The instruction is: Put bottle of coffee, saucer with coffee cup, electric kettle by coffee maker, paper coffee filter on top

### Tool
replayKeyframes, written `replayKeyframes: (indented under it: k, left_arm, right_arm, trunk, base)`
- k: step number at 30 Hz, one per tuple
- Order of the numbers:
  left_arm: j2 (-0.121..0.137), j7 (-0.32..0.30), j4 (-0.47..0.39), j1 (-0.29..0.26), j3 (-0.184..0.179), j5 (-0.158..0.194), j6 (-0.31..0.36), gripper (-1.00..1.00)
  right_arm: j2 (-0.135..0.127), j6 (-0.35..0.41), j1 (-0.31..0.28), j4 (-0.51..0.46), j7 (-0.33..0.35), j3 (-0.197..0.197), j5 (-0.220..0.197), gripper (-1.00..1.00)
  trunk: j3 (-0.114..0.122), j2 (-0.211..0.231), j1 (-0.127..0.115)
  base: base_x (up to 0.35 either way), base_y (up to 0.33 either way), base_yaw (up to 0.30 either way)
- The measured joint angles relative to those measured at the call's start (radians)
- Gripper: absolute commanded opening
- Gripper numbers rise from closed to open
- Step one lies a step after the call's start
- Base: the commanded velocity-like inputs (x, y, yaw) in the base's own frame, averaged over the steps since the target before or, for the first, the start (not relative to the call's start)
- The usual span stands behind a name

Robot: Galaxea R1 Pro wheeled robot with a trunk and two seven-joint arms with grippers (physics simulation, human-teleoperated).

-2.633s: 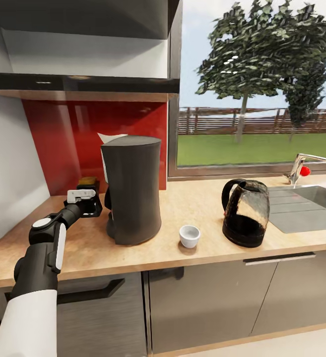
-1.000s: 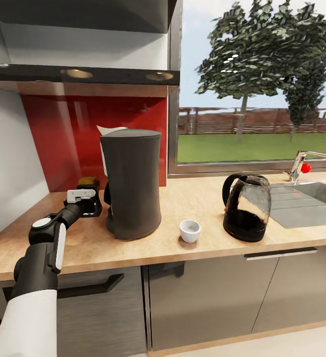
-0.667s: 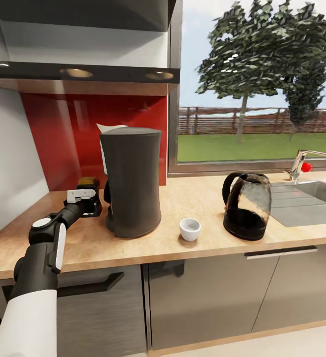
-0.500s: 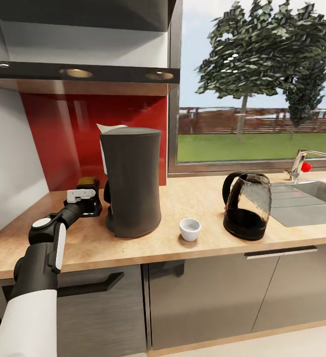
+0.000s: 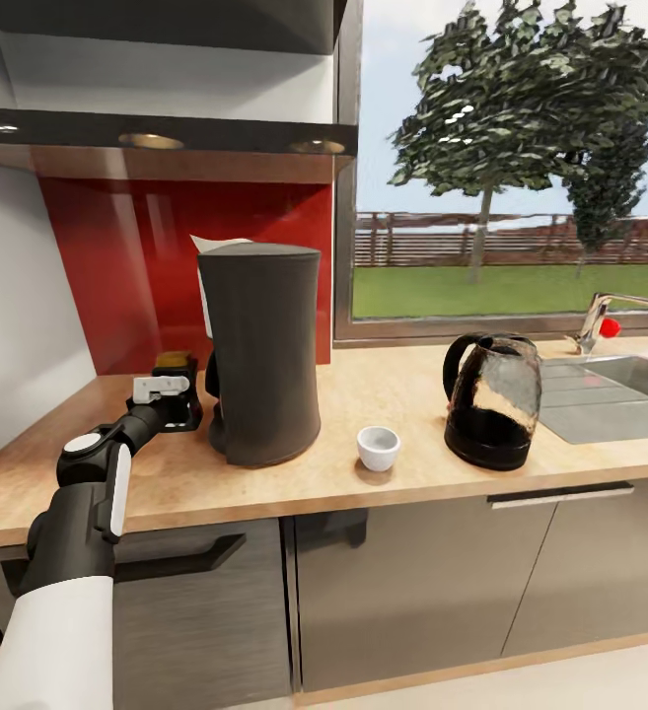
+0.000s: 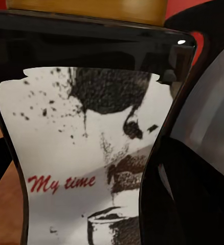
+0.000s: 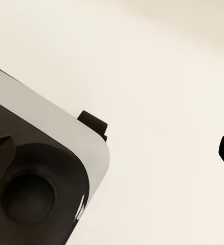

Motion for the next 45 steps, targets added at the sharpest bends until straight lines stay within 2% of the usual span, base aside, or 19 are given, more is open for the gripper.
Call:
replayKeyframes:
  k: [3, 8, 15, 20, 25, 29, 35, 41, 45]
  left_arm:
    - [0.0, 0.0, 0.0, 0.0, 0.0, 0.001, 0.0, -1.0]
    - [0.0, 0.0, 0.0, 0.0, 0.0, 0.0, 0.0, -1.0]
    - [0.0, 0.0, -0.001, 0.0, 0.0, 0.001, 0.0, -1.0]
    - [0.001, 0.0, -0.001, 0.0, 0.0, 0.0, 0.0, -1.0]
    - [0.001, 0.0, -0.003, 0.0, 0.0, 0.001, 0.0, -1.0]
    - [0.001, 0.0, -0.003, 0.0, 0.0, 0.0, 0.0, -1.0]
    - [0.001, 0.0, -0.004, 0.0, 0.0, 0.001, 0.0, -1.0]
    - [0.001, 0.0, -0.005, 0.0, 0.0, 0.0, 0.0, -1.0]
    - [0.001, 0.0, -0.006, 0.0, 0.0, 0.001, 0.0, -1.0]
  right_arm:
    - [0.0, 0.0, 0.0, 0.0, 0.0, 0.0, 0.0, 1.0]
    - [0.0, 0.0, 0.0, 0.0, 0.0, 0.0, 0.0, 1.0]
    - [0.0, 0.0, 0.0, -0.001, 0.0, 0.0, 0.0, 1.0]
    - [0.0, 0.0, 0.0, -0.001, 0.0, 0.0, 0.0, 1.0]
    - [0.0, 0.0, 0.0, -0.001, 0.0, 0.0, 0.0, 1.0]
    - [0.0, 0.0, 0.0, -0.001, 0.0, 0.0, 0.0, 1.0]
    - [0.0, 0.0, 0.0, -0.001, 0.0, 0.0, 0.0, 1.0]
    - [0.0, 0.0, 0.0, -0.001, 0.0, 0.0, 0.0, 1.0]
    - [0.0, 0.0, 0.0, 0.0, 0.0, 0.0, 0.0, 1.0]
  trunk:
    - [0.0, 0.0, 0.0]
    - [-0.016, -0.035, 0.019]
    - [-0.016, -0.035, 0.019]
    - [-0.031, -0.07, 0.038]
    - [-0.031, -0.07, 0.038]
    - [-0.044, -0.098, 0.054]
    - [-0.044, -0.098, 0.054]
    - [-0.063, -0.14, 0.077]
    - [-0.063, -0.14, 0.077]
  base:
    - [0.0, 0.0, 0.0]
    - [0.0, 0.0, 0.0]
    - [0.0, 0.0, 0.0]
    - [0.0, 0.0, 0.0]
    - [0.0, 0.0, 0.0]
    - [0.0, 0.0, 0.0]
    - [0.0, 0.0, 0.0]
    - [0.0, 0.0, 0.0]
    - [0.0, 0.0, 0.0]
